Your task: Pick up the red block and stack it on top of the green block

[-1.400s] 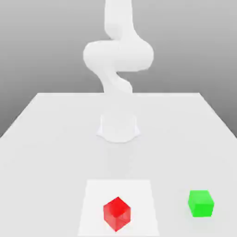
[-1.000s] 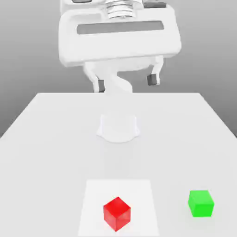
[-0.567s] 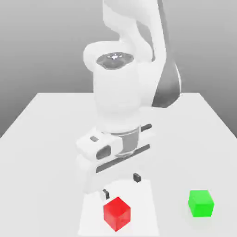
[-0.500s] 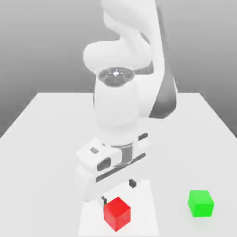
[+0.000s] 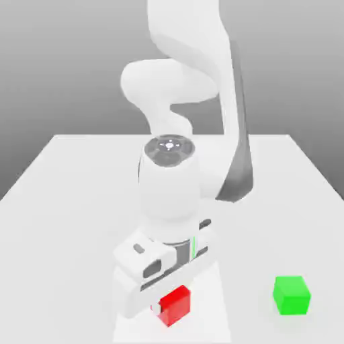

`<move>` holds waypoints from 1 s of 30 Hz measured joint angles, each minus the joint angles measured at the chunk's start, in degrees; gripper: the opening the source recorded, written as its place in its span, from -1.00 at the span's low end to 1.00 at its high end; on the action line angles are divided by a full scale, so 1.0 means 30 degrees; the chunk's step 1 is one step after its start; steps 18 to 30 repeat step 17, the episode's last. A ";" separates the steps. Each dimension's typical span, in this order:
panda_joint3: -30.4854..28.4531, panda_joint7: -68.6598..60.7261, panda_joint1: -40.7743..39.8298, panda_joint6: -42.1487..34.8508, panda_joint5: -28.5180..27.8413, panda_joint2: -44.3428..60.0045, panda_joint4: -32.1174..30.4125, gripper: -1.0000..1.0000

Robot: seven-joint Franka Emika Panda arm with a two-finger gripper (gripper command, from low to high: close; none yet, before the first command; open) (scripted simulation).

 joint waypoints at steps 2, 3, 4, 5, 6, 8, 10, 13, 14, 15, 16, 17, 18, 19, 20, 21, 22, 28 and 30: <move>0.0739 -0.0786 0.0673 -0.0698 -0.0507 -0.0666 0.0023 -1.00; 0.1238 -0.1355 0.1070 -0.0947 -0.0711 -0.0872 0.0066 -1.00; 0.1739 -0.1934 0.1470 -0.1168 -0.0899 -0.1053 0.0105 -1.00; 0.2269 -0.2509 0.1849 -0.1378 -0.1081 -0.1227 0.0142 -1.00; 0.2760 -0.3096 0.2290 -0.1581 -0.1259 -0.1404 0.0173 -1.00; 0.3756 -0.4284 0.3305 -0.1963 -0.1612 -0.1746 0.0234 -1.00; 0.4641 -0.5423 0.4181 -0.1609 -0.2014 -0.1173 0.0496 -1.00; 0.4868 -0.5704 0.4529 0.0050 -0.2451 0.0671 0.0693 -1.00; 0.4832 -0.5673 0.4591 0.0455 -0.2538 0.1114 0.0721 1.00; 0.4832 -0.5673 0.4591 0.0454 -0.2538 0.1114 0.0721 1.00; 0.4832 -0.5673 0.4591 0.0454 -0.2538 0.1114 0.0721 1.00; 0.4832 -0.5673 0.4591 0.0454 -0.2538 0.1114 0.0721 1.00; 0.4832 -0.5673 0.4591 0.0454 -0.2538 0.1114 0.0721 1.00; 0.4832 -0.5673 0.4591 0.0454 -0.2538 0.1114 0.0721 1.00; 0.4832 -0.5673 0.4591 0.0454 -0.2538 0.1114 0.0721 1.00; 0.4832 -0.5673 0.4591 0.0454 -0.2538 0.1114 0.0721 1.00; 0.4832 -0.5673 0.4591 0.0454 -0.2538 0.1114 0.0721 1.00; 0.4832 -0.5673 0.4591 0.0454 -0.2538 0.1114 0.0721 1.00; 0.4832 -0.5673 0.4591 0.0454 -0.2538 0.1114 0.0721 1.00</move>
